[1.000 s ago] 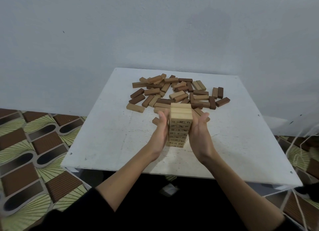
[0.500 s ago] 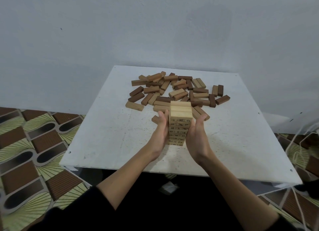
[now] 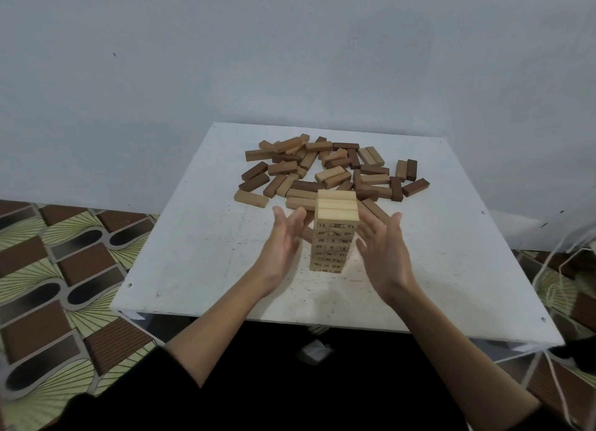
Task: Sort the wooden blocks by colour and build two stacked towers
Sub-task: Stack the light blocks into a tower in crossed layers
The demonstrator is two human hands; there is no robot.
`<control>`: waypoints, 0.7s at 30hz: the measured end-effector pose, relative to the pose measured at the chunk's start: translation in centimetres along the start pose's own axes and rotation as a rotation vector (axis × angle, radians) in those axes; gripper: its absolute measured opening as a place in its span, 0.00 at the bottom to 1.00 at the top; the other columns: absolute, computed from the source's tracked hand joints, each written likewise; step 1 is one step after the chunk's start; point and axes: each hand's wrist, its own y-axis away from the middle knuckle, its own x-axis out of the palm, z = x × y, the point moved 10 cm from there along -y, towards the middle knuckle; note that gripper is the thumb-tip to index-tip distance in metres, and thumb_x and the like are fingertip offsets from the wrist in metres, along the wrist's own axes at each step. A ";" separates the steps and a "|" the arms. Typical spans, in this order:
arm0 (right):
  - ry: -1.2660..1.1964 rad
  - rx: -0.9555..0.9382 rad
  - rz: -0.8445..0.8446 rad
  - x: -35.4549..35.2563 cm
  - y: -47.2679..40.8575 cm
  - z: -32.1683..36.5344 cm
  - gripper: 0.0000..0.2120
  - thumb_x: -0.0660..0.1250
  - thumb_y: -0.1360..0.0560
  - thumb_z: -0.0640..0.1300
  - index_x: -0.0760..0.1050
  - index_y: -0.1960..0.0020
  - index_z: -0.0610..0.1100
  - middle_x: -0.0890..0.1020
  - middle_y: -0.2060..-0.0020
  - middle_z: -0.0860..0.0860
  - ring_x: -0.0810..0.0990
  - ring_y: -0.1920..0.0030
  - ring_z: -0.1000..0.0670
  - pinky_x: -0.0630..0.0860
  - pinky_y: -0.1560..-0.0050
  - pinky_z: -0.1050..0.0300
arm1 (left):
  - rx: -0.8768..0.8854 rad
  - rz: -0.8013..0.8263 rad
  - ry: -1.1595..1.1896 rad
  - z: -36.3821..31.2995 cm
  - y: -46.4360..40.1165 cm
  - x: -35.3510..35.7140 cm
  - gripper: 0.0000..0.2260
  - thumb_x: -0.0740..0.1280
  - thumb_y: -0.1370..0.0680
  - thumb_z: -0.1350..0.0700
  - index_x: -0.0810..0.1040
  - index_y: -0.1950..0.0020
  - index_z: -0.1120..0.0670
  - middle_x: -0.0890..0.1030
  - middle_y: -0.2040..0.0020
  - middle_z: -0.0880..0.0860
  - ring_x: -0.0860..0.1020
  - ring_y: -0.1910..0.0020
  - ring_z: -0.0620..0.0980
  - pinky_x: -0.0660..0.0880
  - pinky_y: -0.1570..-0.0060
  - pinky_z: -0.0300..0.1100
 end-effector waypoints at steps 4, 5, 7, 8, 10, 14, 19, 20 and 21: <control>0.091 0.044 0.057 -1.5 -0.7 -1.0 0.18 0.57 0.20 0.40 0.67 0.31 0.45 0.74 0.36 0.51 0.74 0.40 0.52 0.70 0.35 0.48 | -0.060 -0.096 -0.133 1.3 -0.1 -3.2 0.12 0.65 0.22 0.58 0.72 0.39 0.49 0.77 0.40 0.49 0.74 0.38 0.48 0.71 0.35 0.45; 0.174 0.033 0.080 -1.5 -0.7 -1.1 0.21 0.59 0.23 0.34 0.68 0.32 0.46 0.75 0.37 0.52 0.75 0.42 0.51 0.72 0.38 0.48 | -0.056 -0.059 -0.220 1.4 -0.2 -3.0 0.17 0.64 0.24 0.67 0.71 0.39 0.50 0.77 0.41 0.48 0.75 0.41 0.48 0.73 0.39 0.42; 0.298 0.003 0.136 -1.0 -0.5 -1.2 0.28 0.61 0.28 0.27 0.69 0.35 0.50 0.74 0.37 0.53 0.75 0.44 0.49 0.76 0.44 0.49 | -0.045 0.009 -0.304 1.9 0.0 -2.3 0.24 0.63 0.27 0.73 0.70 0.39 0.50 0.75 0.44 0.48 0.75 0.49 0.45 0.75 0.51 0.34; 0.332 -0.019 0.166 -0.6 -0.4 -1.2 0.29 0.62 0.30 0.26 0.69 0.35 0.51 0.74 0.38 0.53 0.75 0.44 0.49 0.77 0.46 0.50 | -0.041 0.038 -0.311 2.0 0.0 -1.8 0.25 0.65 0.29 0.74 0.70 0.38 0.50 0.74 0.45 0.48 0.74 0.52 0.44 0.74 0.55 0.33; 0.346 -0.061 0.213 0.2 -0.2 -0.9 0.31 0.66 0.31 0.27 0.67 0.33 0.50 0.74 0.39 0.52 0.75 0.45 0.47 0.79 0.48 0.52 | -0.019 0.071 -0.322 1.9 0.0 -1.0 0.29 0.70 0.31 0.71 0.69 0.34 0.52 0.73 0.46 0.48 0.73 0.54 0.44 0.75 0.56 0.33; 0.350 -0.095 0.241 0.9 0.0 -0.6 0.34 0.71 0.32 0.29 0.66 0.32 0.49 0.73 0.39 0.53 0.75 0.47 0.47 0.79 0.50 0.53 | 0.018 0.080 -0.421 1.5 0.0 -0.4 0.34 0.75 0.32 0.67 0.65 0.31 0.51 0.71 0.49 0.43 0.72 0.55 0.43 0.74 0.55 0.33; 0.426 -0.108 0.229 1.3 -0.1 0.0 0.33 0.72 0.32 0.32 0.65 0.31 0.47 0.74 0.42 0.52 0.74 0.46 0.50 0.79 0.51 0.56 | 0.050 0.109 -0.509 0.9 0.0 0.3 0.36 0.76 0.33 0.66 0.64 0.31 0.50 0.70 0.50 0.45 0.71 0.56 0.43 0.74 0.58 0.34; 0.427 -0.107 0.229 1.4 0.0 0.0 0.33 0.72 0.32 0.32 0.65 0.32 0.47 0.74 0.42 0.52 0.74 0.46 0.51 0.79 0.51 0.56 | 0.054 0.110 -0.516 0.8 0.0 0.4 0.36 0.76 0.33 0.66 0.64 0.31 0.50 0.70 0.50 0.45 0.71 0.56 0.43 0.74 0.58 0.35; 0.427 -0.107 0.228 1.3 0.0 0.0 0.33 0.72 0.32 0.32 0.65 0.32 0.48 0.74 0.42 0.52 0.74 0.46 0.51 0.79 0.50 0.55 | 0.057 0.108 -0.517 0.7 0.0 0.5 0.36 0.76 0.33 0.66 0.64 0.32 0.49 0.70 0.50 0.46 0.71 0.56 0.43 0.74 0.58 0.35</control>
